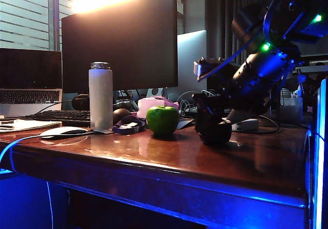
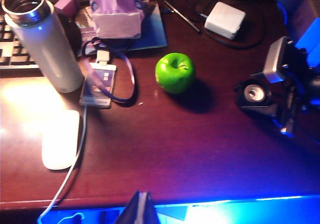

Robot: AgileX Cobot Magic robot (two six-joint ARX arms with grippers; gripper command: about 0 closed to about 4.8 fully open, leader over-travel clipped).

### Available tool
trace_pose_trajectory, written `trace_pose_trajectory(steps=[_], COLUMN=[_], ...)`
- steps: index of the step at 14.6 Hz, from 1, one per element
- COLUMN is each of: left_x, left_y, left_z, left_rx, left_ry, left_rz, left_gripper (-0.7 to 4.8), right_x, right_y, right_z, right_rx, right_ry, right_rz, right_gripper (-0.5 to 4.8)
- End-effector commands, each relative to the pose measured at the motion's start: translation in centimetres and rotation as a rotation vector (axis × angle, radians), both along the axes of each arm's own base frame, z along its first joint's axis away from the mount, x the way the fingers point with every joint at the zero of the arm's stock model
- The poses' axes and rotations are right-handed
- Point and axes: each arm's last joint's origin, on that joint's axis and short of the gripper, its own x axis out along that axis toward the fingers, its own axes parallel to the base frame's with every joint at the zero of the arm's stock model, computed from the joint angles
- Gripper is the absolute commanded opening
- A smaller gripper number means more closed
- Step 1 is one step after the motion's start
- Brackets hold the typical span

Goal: Stack the black thermos bottle cap from the table onto the green apple.

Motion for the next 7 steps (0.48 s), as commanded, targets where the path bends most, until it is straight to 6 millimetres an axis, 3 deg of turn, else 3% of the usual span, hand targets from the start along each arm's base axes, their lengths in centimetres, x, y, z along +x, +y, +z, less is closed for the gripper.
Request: trace_pose_trajectory(steps=[1,7], left_x=[-0.1,-0.1], left_y=[0.0,0.0], left_z=[0.3,0.3], left_rx=[-0.015,-0.015], left_ry=[-0.021,-0.018], left_rz=[-0.019,-0.018], left_gripper=[-0.04,-0.04], right_x=[0.5,0.9], right_y=[0.3,0.6], right_z=[0.1,-1.1], right_rx=[0.005,-0.016], right_ry=[-0.01,0.027], right_rz=[-0.003,-0.003], right_gripper=[4.79,4.79])
